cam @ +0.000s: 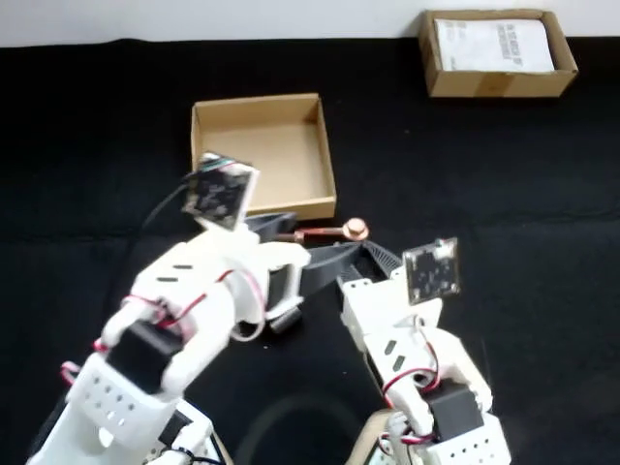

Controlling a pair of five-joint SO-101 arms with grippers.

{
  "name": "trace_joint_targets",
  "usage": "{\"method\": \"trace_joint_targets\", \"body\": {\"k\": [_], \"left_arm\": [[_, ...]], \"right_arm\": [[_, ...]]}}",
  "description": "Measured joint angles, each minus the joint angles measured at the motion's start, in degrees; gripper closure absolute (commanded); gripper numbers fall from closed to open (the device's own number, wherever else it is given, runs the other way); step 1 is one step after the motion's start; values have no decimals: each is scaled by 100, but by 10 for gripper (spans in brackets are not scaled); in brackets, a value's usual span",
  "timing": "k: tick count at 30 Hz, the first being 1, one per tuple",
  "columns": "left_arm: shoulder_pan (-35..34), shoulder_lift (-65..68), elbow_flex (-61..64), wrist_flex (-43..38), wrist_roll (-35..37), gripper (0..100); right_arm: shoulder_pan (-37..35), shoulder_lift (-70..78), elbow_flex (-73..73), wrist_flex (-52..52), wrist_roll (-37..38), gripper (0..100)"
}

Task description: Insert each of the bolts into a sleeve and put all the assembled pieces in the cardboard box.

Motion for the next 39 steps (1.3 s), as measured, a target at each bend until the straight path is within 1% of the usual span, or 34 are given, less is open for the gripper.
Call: {"method": "trace_joint_targets", "body": {"k": [3, 5, 7, 10, 11, 13, 18, 21, 24, 28, 33, 39], "left_arm": [[-141, -492, 26, 220, 0, 684], [-308, -923, 44, 387, -9, 724], [-554, -1407, 53, 571, -9, 811], [-1037, -2163, 53, 853, -9, 970], [-1222, -2374, 53, 958, -9, 1000], [-1618, -2769, 123, 1073, -9, 965], [-2637, -3631, 897, 1099, -9, 963], [-3244, -3771, 1336, 1099, -9, 963], [-3859, -3771, 1670, 1108, -9, 963], [-4316, -3771, 2207, 1108, -9, 963], [-4413, -3763, 2927, 1108, 0, 963], [-4413, -3763, 3684, 1108, 0, 963]], "right_arm": [[0, 765, -607, 0, 0, 991], [0, 1257, -1143, 0, 0, 991], [0, 1732, -1723, 0, 0, 991], [0, 2426, -2549, 123, 0, 991], [0, 2646, -2778, 202, 0, 991], [0, 3086, -3182, 264, 0, 991], [0, 4149, -4018, 264, 0, 991], [0, 4923, -4615, 264, 88, 991], [-9, 5723, -5231, 264, 589, 991], [-35, 6655, -5934, 264, 1424, 991], [-176, 7648, -6523, 264, 2462, 991], [-290, 8492, -7077, 264, 3754, 991]]}}
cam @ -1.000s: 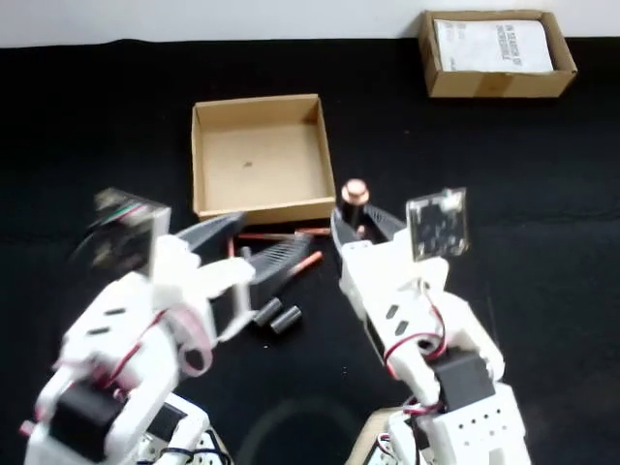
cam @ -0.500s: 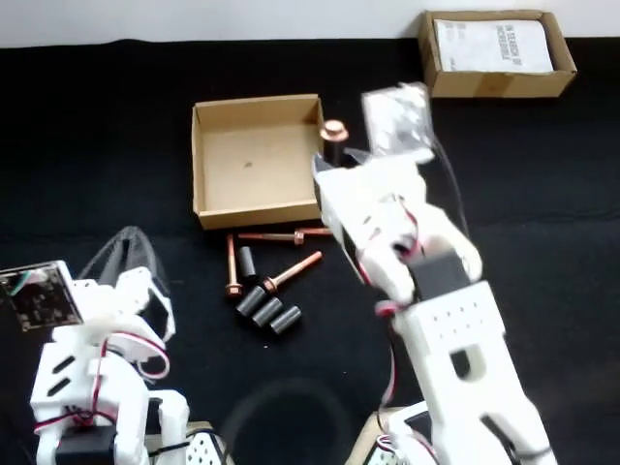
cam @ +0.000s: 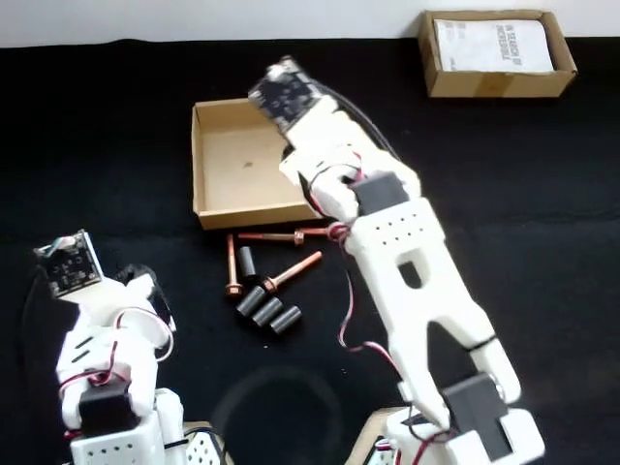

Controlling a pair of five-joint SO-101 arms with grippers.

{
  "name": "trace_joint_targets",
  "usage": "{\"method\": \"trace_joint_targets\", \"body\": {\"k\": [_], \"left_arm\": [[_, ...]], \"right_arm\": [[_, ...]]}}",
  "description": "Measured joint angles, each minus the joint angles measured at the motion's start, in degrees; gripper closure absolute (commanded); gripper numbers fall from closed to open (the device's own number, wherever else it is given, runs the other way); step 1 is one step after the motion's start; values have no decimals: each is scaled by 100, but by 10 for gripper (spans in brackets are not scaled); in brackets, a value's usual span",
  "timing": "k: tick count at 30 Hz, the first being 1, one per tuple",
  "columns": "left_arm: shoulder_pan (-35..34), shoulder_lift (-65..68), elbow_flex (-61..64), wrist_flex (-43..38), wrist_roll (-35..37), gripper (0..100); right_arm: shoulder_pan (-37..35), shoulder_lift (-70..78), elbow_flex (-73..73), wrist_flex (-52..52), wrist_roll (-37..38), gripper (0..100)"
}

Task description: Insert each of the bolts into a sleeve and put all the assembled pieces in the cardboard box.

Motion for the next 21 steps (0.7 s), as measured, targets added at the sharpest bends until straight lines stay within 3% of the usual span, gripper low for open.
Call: {"method": "trace_joint_targets", "body": {"k": [7, 11, 17, 21], "left_arm": [[-536, 18, 1108, -853, 9, 963], [-826, 9, 1134, -1301, 18, 963], [-826, 9, 1134, -1345, 18, 963], [-826, 9, 1134, -1345, 18, 963]], "right_arm": [[-26, 1160, -730, 0, 1662, 991], [-123, 1925, -1292, 0, 2435, 991], [-237, 3077, -1899, 0, 2787, 982], [-246, 3569, -2040, 0, 2804, 889]]}}
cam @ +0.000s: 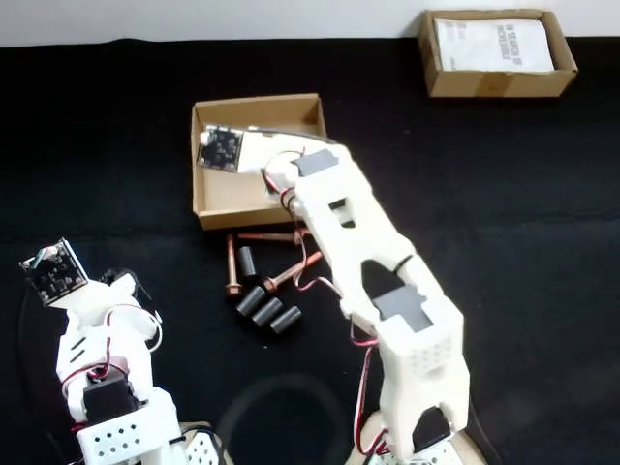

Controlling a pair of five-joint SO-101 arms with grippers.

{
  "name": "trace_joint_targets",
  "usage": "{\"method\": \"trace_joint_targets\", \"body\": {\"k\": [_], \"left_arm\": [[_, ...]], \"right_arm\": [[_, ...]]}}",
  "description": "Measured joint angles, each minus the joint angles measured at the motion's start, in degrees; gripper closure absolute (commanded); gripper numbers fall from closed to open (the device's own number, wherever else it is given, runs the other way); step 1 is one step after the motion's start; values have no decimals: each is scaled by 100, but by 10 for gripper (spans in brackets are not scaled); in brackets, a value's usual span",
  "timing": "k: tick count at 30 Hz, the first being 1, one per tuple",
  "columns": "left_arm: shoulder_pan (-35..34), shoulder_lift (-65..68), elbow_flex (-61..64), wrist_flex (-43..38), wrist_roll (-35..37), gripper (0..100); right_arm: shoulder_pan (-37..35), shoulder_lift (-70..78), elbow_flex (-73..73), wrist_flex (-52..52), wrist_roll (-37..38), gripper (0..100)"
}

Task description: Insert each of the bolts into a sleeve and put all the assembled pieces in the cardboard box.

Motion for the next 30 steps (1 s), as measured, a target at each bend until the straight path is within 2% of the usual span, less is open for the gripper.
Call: {"method": "trace_joint_targets", "body": {"k": [2, 10, 15, 18, 21, 24, 26, 30], "left_arm": [[0, 0, 0, 0, 0, 963], [0, 0, 0, 0, 0, 963], [0, 0, 0, 0, 0, 963], [0, 0, 0, 0, 0, 963], [0, 0, 0, 0, 0, 963], [0, 0, 0, 0, 0, 963], [0, 0, 0, 0, 0, 963], [0, 0, 0, 0, 0, 963]], "right_arm": [[0, 53, 0, 0, 0, 852], [-9, 9, -123, 299, -53, 851], [-105, -756, -123, 1389, -1160, 851], [-352, -1424, -123, 2418, -1978, 851], [-686, -1996, -132, 3569, -2453, 851], [-1011, -2277, -132, 4774, -2462, 851], [-1143, -2312, -132, 5345, -2163, 851], [-1231, -2356, 237, 5635, -1345, 851]]}}
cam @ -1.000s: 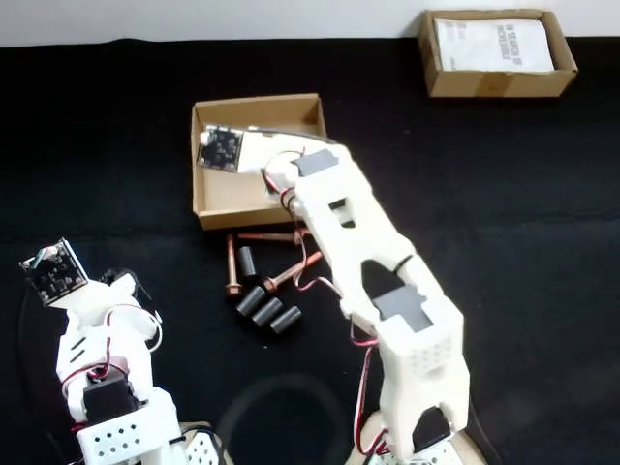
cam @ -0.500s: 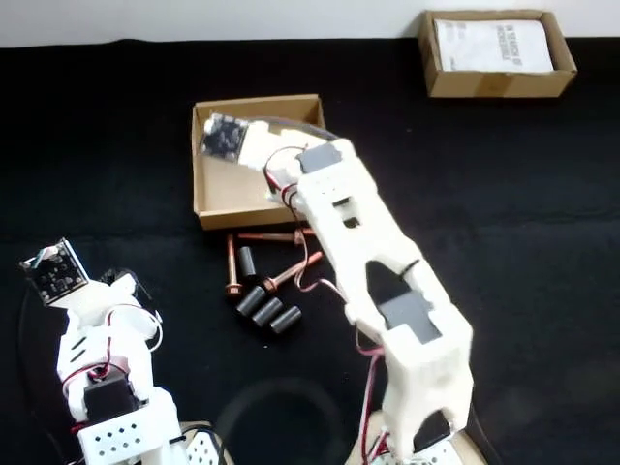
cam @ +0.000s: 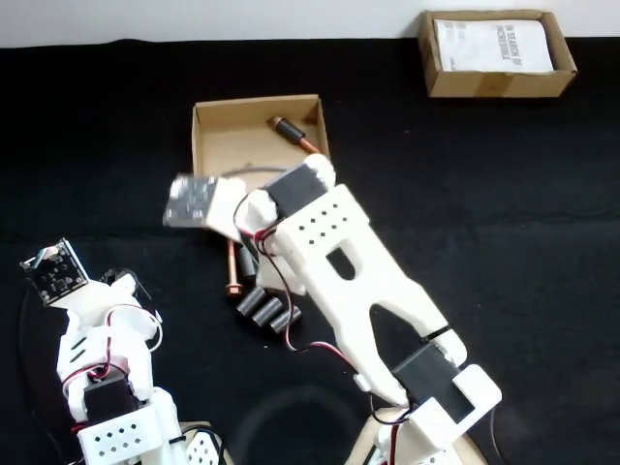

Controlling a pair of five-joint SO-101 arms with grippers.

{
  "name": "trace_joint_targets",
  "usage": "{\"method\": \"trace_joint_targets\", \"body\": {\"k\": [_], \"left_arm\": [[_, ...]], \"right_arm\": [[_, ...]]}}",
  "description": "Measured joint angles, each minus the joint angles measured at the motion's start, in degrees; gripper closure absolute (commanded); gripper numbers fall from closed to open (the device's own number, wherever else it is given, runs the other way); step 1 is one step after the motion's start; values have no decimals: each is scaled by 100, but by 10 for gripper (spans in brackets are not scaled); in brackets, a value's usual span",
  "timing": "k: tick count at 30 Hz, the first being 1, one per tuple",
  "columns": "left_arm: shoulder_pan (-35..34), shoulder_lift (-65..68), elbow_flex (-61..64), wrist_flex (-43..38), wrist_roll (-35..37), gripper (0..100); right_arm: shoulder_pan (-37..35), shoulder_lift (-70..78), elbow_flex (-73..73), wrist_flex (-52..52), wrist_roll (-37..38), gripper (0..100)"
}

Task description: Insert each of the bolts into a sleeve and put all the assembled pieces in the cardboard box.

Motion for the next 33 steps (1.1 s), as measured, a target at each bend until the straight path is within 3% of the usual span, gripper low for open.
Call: {"method": "trace_joint_targets", "body": {"k": [5, 8, 17, 29, 33], "left_arm": [[0, 0, 0, 0, 0, 963], [0, 0, 0, 0, 0, 963], [0, 0, 0, 0, 0, 963], [0, 0, 0, 0, 0, 963], [0, 0, 0, 0, 0, 963]], "right_arm": [[-114, 0, 914, -114, 1512, 851], [-141, -9, 1635, -668, 1952, 851], [-246, -9, 3244, -2901, 2075, 851], [-404, 62, 3499, -3130, 2075, 851], [-589, 88, 3604, -3218, 1767, 851]]}}
